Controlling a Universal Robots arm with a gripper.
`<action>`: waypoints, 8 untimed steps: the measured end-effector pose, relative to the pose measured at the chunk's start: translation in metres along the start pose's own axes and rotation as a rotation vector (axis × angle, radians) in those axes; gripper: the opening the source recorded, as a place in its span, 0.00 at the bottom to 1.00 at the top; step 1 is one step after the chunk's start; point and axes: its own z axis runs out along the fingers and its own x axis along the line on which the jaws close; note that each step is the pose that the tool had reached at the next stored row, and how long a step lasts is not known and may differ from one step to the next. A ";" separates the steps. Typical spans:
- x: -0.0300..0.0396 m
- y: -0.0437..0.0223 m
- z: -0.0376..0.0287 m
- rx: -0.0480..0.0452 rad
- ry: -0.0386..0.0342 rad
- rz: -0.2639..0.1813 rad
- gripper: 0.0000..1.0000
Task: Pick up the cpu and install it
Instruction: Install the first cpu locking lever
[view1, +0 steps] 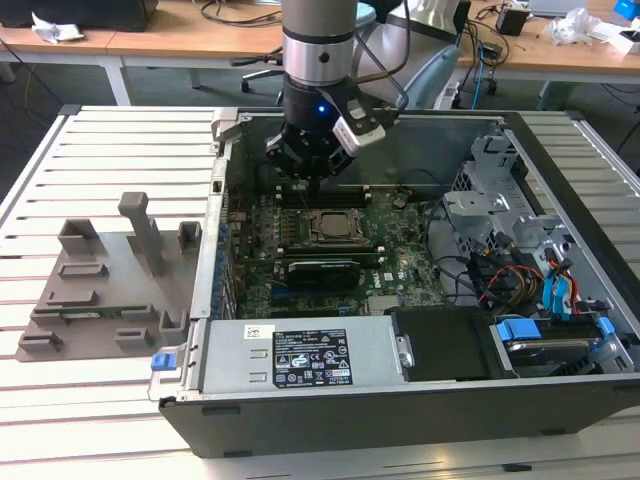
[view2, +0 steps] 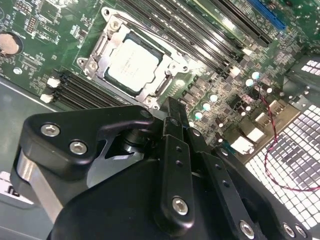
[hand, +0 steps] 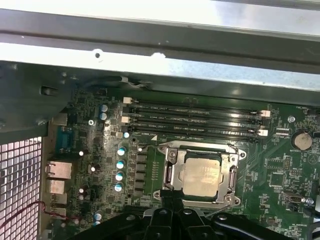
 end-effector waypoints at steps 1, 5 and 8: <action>0.0005 0.0002 0.0000 0.0001 0.0001 0.000 0.11; 0.0070 0.0016 -0.0002 0.0003 0.0003 0.000 0.11; 0.0120 0.0073 -0.0004 0.0001 0.0001 0.000 0.11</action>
